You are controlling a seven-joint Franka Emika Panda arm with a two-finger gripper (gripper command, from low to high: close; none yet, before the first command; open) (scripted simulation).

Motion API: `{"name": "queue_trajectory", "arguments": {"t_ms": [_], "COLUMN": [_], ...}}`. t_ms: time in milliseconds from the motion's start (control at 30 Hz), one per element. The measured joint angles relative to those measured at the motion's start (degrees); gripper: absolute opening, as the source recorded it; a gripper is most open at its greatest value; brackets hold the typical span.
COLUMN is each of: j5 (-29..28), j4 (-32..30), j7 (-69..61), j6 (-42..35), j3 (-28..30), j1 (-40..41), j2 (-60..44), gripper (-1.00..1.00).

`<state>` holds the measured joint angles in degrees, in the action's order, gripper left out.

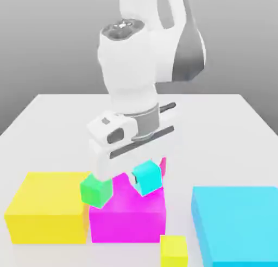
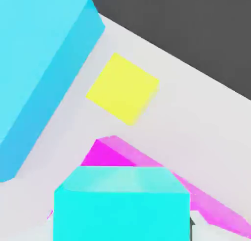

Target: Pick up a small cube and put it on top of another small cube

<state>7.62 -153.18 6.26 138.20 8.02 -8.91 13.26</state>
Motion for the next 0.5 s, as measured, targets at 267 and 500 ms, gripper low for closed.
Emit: {"name": "queue_trajectory", "arguments": {"t_ms": [267,500], "j5": [-5.33,-7.48], "j4": [-9.94,-16.48], "j7": [2.94,4.10], "j6": [-5.63,1.09], "j3": [-5.09,-7.76], "j1": [1.01,1.89], "j2": [16.66,17.02], "gripper": [-1.00,-1.00]}}
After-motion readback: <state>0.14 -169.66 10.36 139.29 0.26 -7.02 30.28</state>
